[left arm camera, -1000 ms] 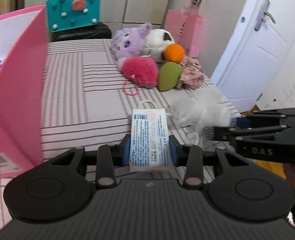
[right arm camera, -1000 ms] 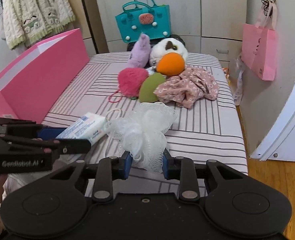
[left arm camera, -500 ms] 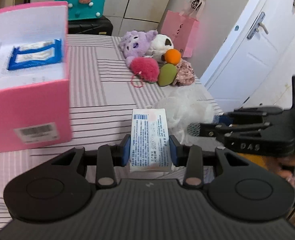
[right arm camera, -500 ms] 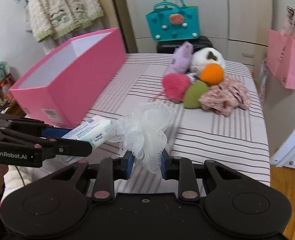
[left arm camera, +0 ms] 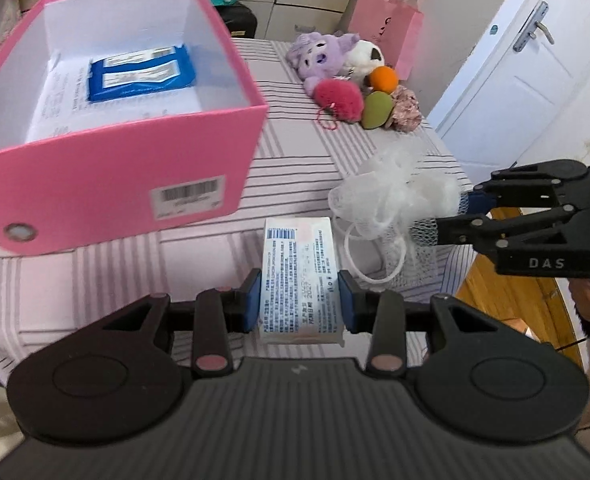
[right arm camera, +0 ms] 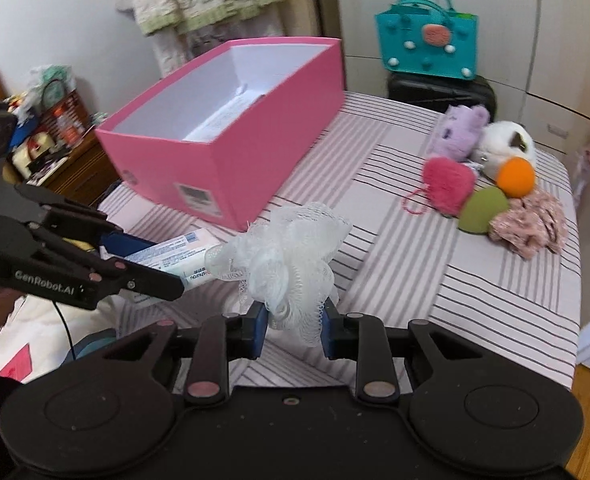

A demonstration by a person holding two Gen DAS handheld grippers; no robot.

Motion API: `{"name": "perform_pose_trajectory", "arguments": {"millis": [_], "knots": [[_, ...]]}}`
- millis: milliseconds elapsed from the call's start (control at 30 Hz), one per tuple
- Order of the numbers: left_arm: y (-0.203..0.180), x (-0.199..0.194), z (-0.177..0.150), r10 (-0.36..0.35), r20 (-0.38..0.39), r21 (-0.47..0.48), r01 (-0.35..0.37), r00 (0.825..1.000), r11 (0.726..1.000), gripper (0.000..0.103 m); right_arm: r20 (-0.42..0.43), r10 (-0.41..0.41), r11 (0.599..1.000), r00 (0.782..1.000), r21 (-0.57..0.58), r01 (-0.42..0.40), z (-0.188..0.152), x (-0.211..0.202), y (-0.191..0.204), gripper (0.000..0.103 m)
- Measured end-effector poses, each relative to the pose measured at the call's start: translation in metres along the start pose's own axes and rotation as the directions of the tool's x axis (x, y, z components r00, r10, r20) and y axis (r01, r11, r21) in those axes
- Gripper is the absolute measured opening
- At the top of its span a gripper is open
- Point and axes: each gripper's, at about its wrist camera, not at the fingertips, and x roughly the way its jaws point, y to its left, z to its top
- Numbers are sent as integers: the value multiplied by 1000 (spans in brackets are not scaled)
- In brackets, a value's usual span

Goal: Organize soft objects

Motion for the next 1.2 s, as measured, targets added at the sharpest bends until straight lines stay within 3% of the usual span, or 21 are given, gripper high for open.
{"name": "perform_pose_trajectory", "arguments": {"millis": [233, 433, 833, 1100, 1200], "knots": [[23, -28, -6, -8, -46, -40, 6, 999, 999, 38, -29, 93, 993, 995, -68, -95, 9, -2, 31, 31], [37, -54, -10, 15, -36, -54, -17, 999, 998, 38, -37, 145, 982, 989, -116, -148, 23, -3, 55, 31], [54, -101, 0, 36, 63, -55, -32, 997, 998, 38, 41, 189, 972, 981, -152, -181, 68, -16, 74, 31], [66, -125, 36, 71, 103, -49, -66, 992, 997, 38, 120, 198, 970, 973, -168, -177, 126, -24, 78, 31], [69, -134, 51, 103, 153, -28, -100, 983, 995, 38, 150, 191, 971, 970, -171, -164, 148, -20, 74, 31]]}}
